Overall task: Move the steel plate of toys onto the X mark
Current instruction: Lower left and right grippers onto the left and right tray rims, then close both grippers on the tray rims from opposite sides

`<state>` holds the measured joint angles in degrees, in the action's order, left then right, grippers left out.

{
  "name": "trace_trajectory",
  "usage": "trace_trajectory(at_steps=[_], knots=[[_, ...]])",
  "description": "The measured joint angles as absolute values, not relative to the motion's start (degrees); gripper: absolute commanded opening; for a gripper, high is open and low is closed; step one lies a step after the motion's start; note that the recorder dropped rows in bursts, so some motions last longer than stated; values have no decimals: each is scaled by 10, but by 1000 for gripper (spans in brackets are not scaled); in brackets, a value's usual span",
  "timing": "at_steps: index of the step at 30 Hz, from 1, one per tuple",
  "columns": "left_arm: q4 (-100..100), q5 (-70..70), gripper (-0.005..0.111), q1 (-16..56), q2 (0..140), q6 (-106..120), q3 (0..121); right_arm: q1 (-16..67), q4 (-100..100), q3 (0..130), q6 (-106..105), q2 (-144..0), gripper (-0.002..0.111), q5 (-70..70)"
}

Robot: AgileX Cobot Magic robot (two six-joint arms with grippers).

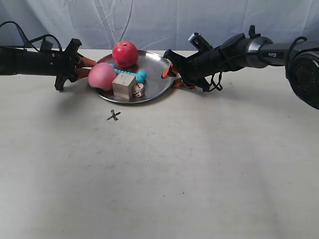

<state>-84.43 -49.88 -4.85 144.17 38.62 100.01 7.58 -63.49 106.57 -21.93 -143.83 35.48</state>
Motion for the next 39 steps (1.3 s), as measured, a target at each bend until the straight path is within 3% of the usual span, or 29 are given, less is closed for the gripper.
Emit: trace_trajectory(at_steps=[3,4,9,22,39], knots=[[-845,-507,29,-49,1442,387,1000,78,-634,1067,-216,-1440,18,351],[-844,-514,29,-49,1443,388,1000,79,-634,1067,-215,-1444,16,351],[-849,-539,29,-55,1445,388,1000,79,-633,1067,-215,-1445,26,359],[-828,-573,29,-125,1444,377,999,79,-634,1067,-210,-1445,26,356],[-674,-458,29,-60,1433,383,1026,79,-634,1067,-208,-1445,26,378]])
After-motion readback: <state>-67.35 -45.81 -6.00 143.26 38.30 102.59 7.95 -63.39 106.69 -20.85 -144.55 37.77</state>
